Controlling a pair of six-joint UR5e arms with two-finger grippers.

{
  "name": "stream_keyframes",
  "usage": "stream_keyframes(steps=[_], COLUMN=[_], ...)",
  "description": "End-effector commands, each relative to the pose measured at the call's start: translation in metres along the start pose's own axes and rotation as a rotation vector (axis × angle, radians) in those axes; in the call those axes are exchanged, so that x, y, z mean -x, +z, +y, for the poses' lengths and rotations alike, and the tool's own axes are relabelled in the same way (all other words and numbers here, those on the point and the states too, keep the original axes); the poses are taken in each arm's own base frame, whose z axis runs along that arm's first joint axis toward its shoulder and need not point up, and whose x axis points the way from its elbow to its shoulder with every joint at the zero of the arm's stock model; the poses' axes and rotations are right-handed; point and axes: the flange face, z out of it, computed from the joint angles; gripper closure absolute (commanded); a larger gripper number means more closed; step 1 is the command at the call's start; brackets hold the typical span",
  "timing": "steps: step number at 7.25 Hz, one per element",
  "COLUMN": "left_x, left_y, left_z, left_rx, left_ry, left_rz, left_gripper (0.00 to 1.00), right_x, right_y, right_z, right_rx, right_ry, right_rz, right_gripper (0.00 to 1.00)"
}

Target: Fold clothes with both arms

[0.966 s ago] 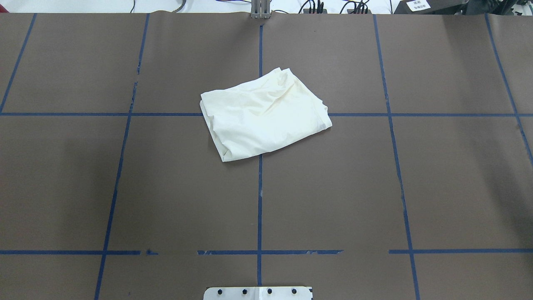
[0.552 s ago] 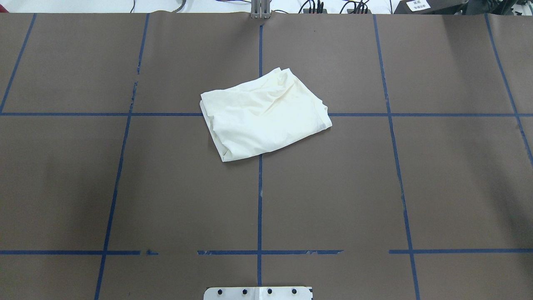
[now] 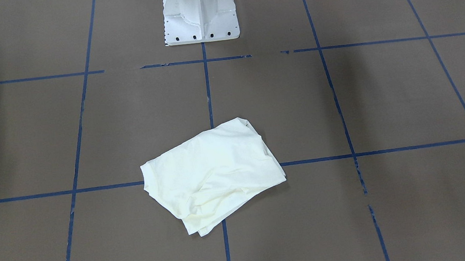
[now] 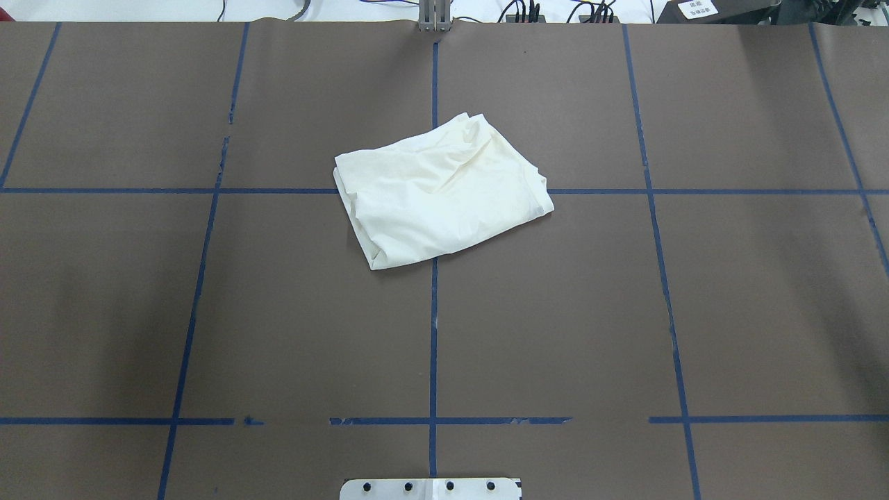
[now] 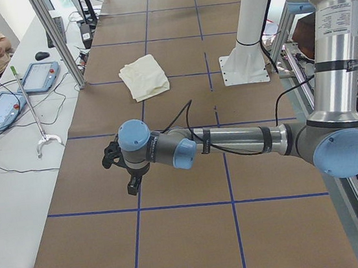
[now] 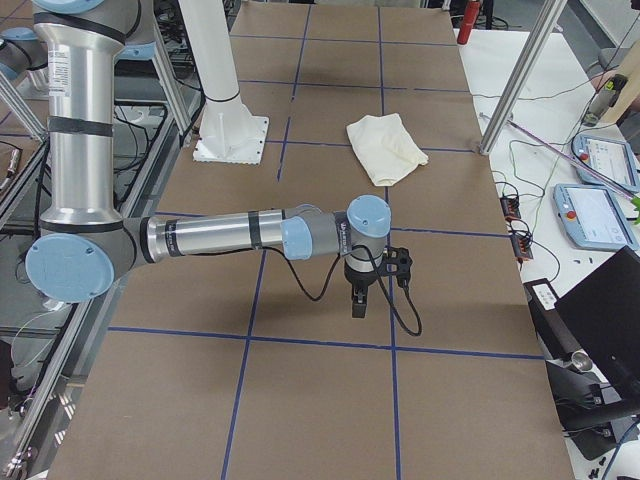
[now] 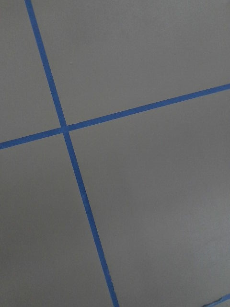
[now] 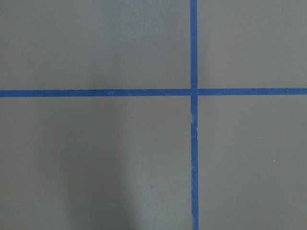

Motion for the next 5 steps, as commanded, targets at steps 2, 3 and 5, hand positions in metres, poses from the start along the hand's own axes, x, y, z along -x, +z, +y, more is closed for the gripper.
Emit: stream_keyframes(steps=[2, 3, 5], left_x=[-0.005, -0.005, -0.007], left_y=[-0.003, -0.003, -0.005], left_z=[-0.005, -0.008, -0.011], left_rx=[-0.01, -0.012, -0.014], left_ry=[0.004, 0.008, 0.011], left_rz=[0.011, 0.01, 0.001], left_gripper=[0.0, 0.0, 0.0], right_x=[-0.003, -0.006, -0.01], right_y=[0.004, 0.005, 0.006], right_z=[0.006, 0.01, 0.015], right_rx=[0.014, 0.024, 0.029], right_ry=[0.007, 0.016, 0.027], right_rz=[-0.016, -0.044, -0.055], right_gripper=[0.0, 0.0, 0.0])
